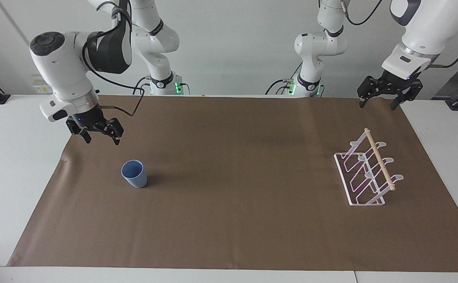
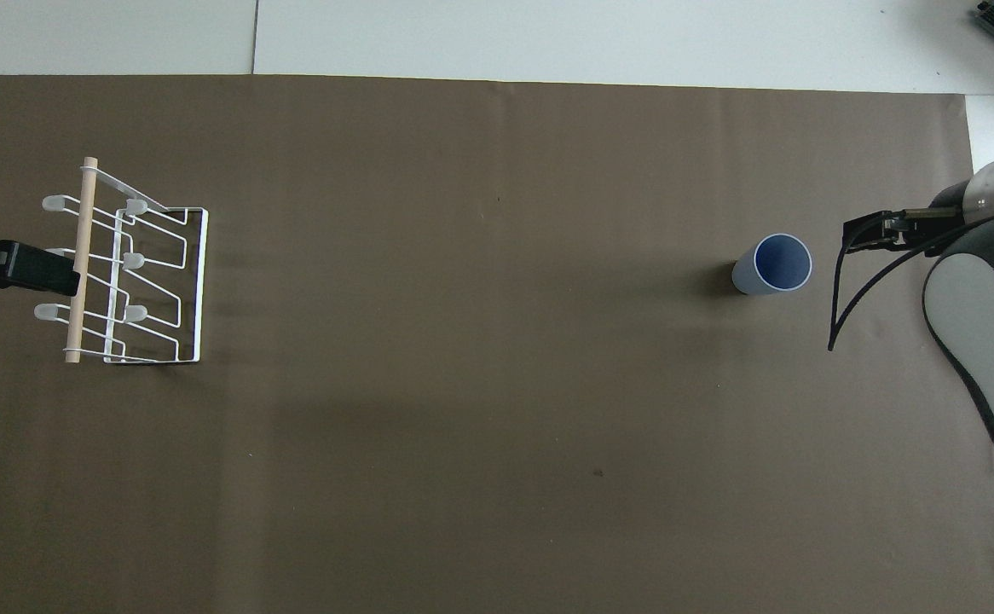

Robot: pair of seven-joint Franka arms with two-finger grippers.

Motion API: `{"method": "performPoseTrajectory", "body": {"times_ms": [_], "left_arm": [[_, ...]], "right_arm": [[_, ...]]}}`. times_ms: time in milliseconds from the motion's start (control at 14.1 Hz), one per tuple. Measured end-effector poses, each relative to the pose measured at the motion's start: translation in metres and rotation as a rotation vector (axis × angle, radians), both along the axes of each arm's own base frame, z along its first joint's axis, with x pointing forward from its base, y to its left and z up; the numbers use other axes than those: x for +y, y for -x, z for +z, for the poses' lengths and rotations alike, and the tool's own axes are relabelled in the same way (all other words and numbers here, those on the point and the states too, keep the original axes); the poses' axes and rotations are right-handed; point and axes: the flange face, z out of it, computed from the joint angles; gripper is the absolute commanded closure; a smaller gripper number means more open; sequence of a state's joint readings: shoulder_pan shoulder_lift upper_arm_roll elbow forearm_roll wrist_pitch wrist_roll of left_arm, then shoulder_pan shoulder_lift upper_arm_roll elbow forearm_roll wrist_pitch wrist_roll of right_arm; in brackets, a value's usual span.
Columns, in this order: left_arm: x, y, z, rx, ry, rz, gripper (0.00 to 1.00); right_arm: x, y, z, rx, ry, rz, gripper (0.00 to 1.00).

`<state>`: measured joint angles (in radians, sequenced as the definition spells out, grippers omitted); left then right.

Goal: Hang cup on cup holder
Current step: 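Grasp the light blue cup by its rim with the right gripper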

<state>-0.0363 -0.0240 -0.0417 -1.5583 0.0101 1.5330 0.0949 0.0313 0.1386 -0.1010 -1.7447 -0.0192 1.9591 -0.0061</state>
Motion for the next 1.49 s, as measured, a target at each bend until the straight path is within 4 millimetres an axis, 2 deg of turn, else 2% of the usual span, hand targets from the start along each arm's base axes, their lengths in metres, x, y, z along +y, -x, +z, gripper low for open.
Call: {"method": "performPoseTrajectory", "body": {"times_ms": [142,214,498,854,1068,1210,1423,1495], "left_arm": [[0.004,0.000,-0.002,0.008,0.000,0.007,0.00],[0.005,0.000,-0.003,0.009,0.000,0.009,0.00],[0.006,0.000,-0.003,0.008,-0.001,0.011,0.00],[0.005,0.000,-0.009,0.017,-0.002,0.009,0.00],[0.004,-0.001,-0.010,0.010,-0.002,0.007,0.00],[0.003,-0.002,-0.011,0.004,-0.002,0.005,0.00],[0.003,-0.002,-0.013,0.007,-0.002,0.005,0.00],[0.003,-0.001,-0.013,0.007,-0.002,0.005,0.00]], "right_arm": [[0.001,-0.016,-0.033,-0.004,-0.009,0.025,0.00],[0.002,-0.021,-0.044,-0.007,-0.012,0.040,0.00],[0.002,-0.024,-0.071,-0.020,-0.012,0.065,0.00],[0.002,-0.023,-0.100,0.019,-0.006,0.183,0.00],[0.003,-0.026,-0.112,0.020,-0.003,0.212,0.28],[0.003,-0.027,-0.116,0.020,-0.002,0.218,0.38],[0.003,-0.027,-0.120,0.023,-0.006,0.221,0.44],[0.004,-0.027,-0.121,0.020,-0.020,0.214,0.57]]}}
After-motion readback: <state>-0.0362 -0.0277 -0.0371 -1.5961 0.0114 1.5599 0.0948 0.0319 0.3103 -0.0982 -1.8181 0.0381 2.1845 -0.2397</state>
